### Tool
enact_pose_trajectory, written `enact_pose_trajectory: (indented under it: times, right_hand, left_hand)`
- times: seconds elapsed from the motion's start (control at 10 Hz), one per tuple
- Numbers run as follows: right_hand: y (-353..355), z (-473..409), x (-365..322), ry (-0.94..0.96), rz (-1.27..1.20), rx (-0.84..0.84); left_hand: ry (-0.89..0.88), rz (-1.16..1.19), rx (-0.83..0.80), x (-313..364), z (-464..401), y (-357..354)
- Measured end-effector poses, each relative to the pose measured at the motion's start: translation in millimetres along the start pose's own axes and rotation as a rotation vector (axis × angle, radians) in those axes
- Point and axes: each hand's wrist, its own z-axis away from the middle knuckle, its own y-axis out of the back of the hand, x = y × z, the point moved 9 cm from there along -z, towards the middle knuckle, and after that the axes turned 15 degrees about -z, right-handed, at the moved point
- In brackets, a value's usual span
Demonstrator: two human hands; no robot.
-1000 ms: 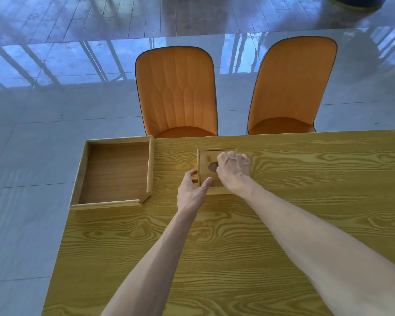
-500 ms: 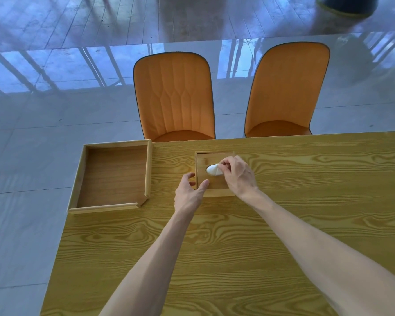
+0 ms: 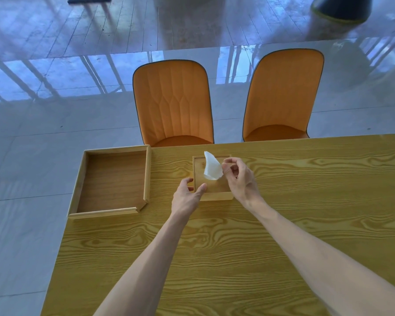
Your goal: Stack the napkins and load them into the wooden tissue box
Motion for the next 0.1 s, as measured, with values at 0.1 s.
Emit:
enact_pose_trajectory:
  times: [0.1]
  right_hand:
    - [9.6,-3.5,-14.0,0.000,0.162,-0.013]
  left_hand:
    - [-0.020,-0.263,-0.096,4.5,-2.8,7.6]
